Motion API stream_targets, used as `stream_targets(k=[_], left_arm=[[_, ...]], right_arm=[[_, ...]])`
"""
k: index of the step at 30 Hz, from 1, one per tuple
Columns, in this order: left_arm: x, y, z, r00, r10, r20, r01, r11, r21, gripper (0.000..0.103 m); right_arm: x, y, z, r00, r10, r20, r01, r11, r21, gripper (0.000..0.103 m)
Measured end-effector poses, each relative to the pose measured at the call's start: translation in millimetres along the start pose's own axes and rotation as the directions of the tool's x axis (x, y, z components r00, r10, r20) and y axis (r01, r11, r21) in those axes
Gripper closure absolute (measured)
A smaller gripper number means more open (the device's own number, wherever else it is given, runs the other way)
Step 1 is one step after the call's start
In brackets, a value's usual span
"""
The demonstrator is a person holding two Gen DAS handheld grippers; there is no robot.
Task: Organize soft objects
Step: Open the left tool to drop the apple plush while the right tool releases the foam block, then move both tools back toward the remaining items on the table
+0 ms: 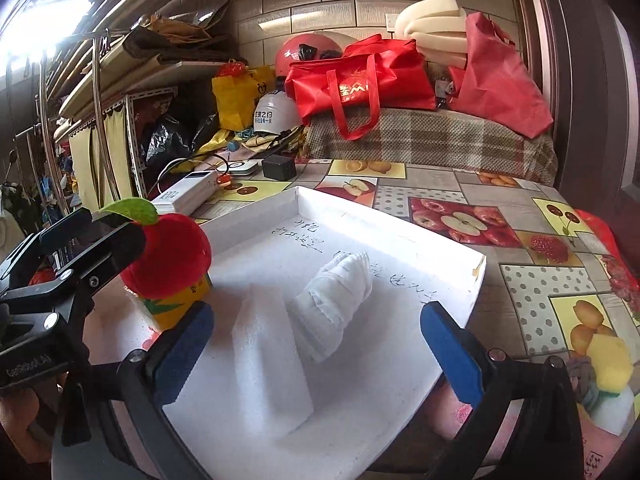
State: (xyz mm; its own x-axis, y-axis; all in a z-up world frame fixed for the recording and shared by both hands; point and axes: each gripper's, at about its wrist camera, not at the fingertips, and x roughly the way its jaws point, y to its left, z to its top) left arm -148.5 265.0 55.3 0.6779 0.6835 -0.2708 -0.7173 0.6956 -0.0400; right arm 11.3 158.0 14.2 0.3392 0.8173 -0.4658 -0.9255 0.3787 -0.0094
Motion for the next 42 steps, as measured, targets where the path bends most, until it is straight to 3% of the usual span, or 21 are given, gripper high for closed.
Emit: stream_targets(k=[9, 13, 19, 23, 25, 29, 31, 34, 39, 42], left_arm=[[-7, 3, 1, 1.0, 0.015, 0.007, -0.015, 1.0, -0.008, 0.0], [-15, -3, 0, 1.0, 0.016, 0.01, -0.016, 1.0, 0.009, 0.0], [-26, -28, -5, 0.999, -0.038, 0.001, 0.038, 0.998, 0.054, 0.0], [-38, -42, -8, 0.997, -0.072, 0.004, 0.072, 0.996, 0.061, 0.0], [-46, -48, -10, 0.995, -0.098, 0.021, 0.096, 0.994, 0.058, 0.0], [-59, -59, -11, 0.984, -0.173, 0.045, 0.17, 0.983, 0.069, 0.0], [-61, -64, -13, 0.976, -0.214, 0.026, 0.212, 0.975, 0.069, 0.0], [-58, -74, -15, 0.969, -0.246, -0.027, 0.247, 0.967, 0.063, 0.0], [-59, -89, -17, 0.949, -0.308, -0.061, 0.311, 0.949, 0.057, 0.0], [-60, -98, -19, 0.956, -0.283, -0.072, 0.289, 0.953, 0.094, 0.0]], right_arm=[[-15, -4, -3, 0.998, -0.032, 0.048, 0.03, 0.999, 0.038, 0.0], [-40, -6, -12, 0.992, -0.008, 0.128, 0.0, 0.998, 0.057, 0.0], [-76, -2, -28, 0.984, 0.017, 0.176, -0.022, 0.999, 0.026, 0.0], [-99, -10, -38, 0.976, -0.011, 0.218, 0.003, 0.999, 0.035, 0.0], [-113, -19, -43, 0.966, -0.044, 0.256, 0.028, 0.997, 0.067, 0.0], [-150, -53, -52, 0.922, -0.14, 0.36, 0.079, 0.981, 0.179, 0.0], [-159, -74, -58, 0.918, -0.198, 0.343, 0.126, 0.967, 0.22, 0.0], [-164, -111, -65, 0.939, -0.234, 0.254, 0.158, 0.945, 0.287, 0.0], [-189, -166, -80, 0.923, -0.312, 0.226, 0.207, 0.897, 0.39, 0.0], [-195, -188, -87, 0.918, -0.36, 0.17, 0.264, 0.87, 0.418, 0.0]])
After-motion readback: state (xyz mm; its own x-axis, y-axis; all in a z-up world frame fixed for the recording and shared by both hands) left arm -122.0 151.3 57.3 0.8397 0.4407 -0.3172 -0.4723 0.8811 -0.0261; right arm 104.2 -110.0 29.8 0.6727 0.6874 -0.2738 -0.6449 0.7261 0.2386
